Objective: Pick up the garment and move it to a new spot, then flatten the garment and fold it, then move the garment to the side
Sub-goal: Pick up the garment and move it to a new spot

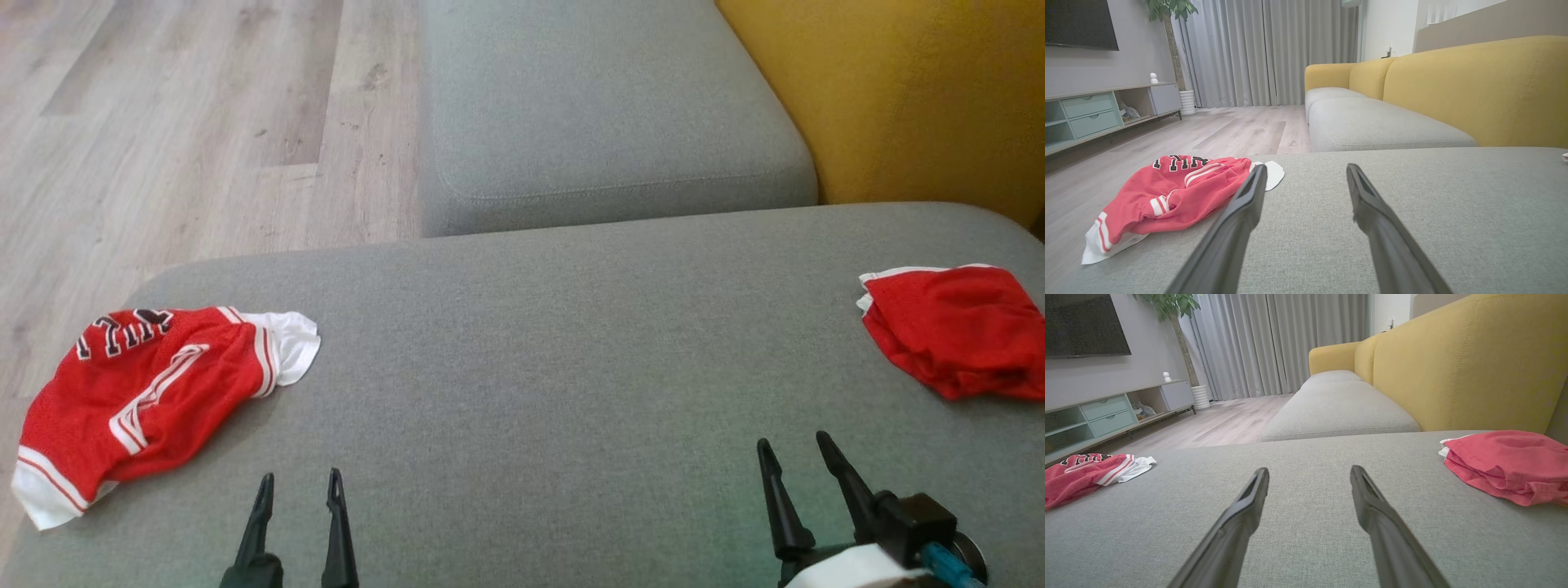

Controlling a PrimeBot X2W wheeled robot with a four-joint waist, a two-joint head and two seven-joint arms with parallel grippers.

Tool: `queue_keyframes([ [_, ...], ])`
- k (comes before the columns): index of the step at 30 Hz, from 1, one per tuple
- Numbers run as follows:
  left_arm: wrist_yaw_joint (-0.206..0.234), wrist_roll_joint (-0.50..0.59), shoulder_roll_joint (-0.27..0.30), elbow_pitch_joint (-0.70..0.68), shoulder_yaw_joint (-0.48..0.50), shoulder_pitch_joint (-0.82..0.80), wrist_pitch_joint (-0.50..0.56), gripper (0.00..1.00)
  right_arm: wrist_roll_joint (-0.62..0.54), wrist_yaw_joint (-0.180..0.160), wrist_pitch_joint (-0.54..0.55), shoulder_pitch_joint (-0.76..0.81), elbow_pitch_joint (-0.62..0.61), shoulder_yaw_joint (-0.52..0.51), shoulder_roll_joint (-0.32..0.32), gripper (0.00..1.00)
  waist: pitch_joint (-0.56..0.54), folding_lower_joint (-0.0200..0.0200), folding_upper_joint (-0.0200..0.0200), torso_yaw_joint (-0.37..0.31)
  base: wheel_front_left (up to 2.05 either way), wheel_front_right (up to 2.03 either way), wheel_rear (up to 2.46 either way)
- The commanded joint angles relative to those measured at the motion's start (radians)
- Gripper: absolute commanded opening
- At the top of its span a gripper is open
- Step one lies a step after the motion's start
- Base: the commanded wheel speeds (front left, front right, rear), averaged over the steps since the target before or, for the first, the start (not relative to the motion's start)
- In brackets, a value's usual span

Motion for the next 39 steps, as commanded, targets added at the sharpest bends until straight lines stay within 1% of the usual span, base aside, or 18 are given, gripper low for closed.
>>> queue_keyframes([
  [1,0.000,0.004,-0.001,-0.035,0.035,-0.026,-0.005,1.00,-0.005,0.007,-0.014,-0.036,-0.030,0.017,0.000,1.00,-0.002,0.0001,-0.0001,0.000,0.00,0.00,0.00],
  [9,-0.007,0.009,-0.001,-0.034,0.037,-0.018,-0.005,1.00,-0.007,0.007,-0.014,-0.014,-0.033,0.000,0.002,1.00,-0.005,0.0001,-0.0001,0.016,0.00,0.00,0.00],
  [14,-0.015,0.020,-0.001,-0.030,0.036,-0.029,-0.005,1.00,-0.013,0.007,-0.014,-0.005,-0.035,-0.019,0.002,1.00,0.001,0.0001,-0.0001,0.052,0.00,0.00,0.00],
  [18,-0.020,0.033,-0.001,-0.035,0.048,-0.051,-0.005,1.00,-0.013,0.007,-0.014,0.012,-0.038,-0.035,0.005,1.00,0.010,0.0001,-0.0001,0.124,0.00,0.00,0.00],
  [24,-0.030,0.035,0.002,-0.047,0.081,-0.052,-0.005,1.00,0.001,0.007,-0.014,0.023,-0.044,-0.078,0.015,1.00,0.037,0.0001,-0.0001,0.296,0.00,0.00,0.00],
  [26,-0.046,0.023,0.002,-0.075,0.094,-0.050,-0.005,1.00,-0.002,0.007,-0.014,0.018,-0.047,-0.097,0.017,1.00,0.052,0.0001,-0.0001,0.354,0.00,0.00,0.00],
  [30,-0.050,0.013,0.002,-0.117,0.136,-0.040,-0.005,1.00,-0.009,0.007,-0.014,0.003,-0.050,-0.136,0.018,1.00,0.079,0.0001,-0.0001,0.448,0.00,0.00,0.00],
  [31,-0.050,0.013,0.002,-0.117,0.136,-0.040,-0.005,1.00,-0.009,0.007,-0.014,0.003,-0.050,-0.136,0.018,1.00,0.079,0.0001,-0.0001,0.448,0.00,0.00,0.00],
  [35,-0.035,0.026,0.004,-0.148,0.185,-0.049,-0.005,1.00,-0.015,0.007,-0.014,-0.031,-0.041,-0.160,0.003,1.00,0.122,0.0001,-0.0001,0.489,0.00,0.00,0.00],
  [39,-0.050,0.050,0.020,-0.161,0.197,-0.080,-0.005,1.00,-0.020,0.007,-0.014,-0.042,-0.043,-0.174,-0.023,1.00,0.155,0.0001,-0.0001,0.515,0.00,0.00,0.00],
])
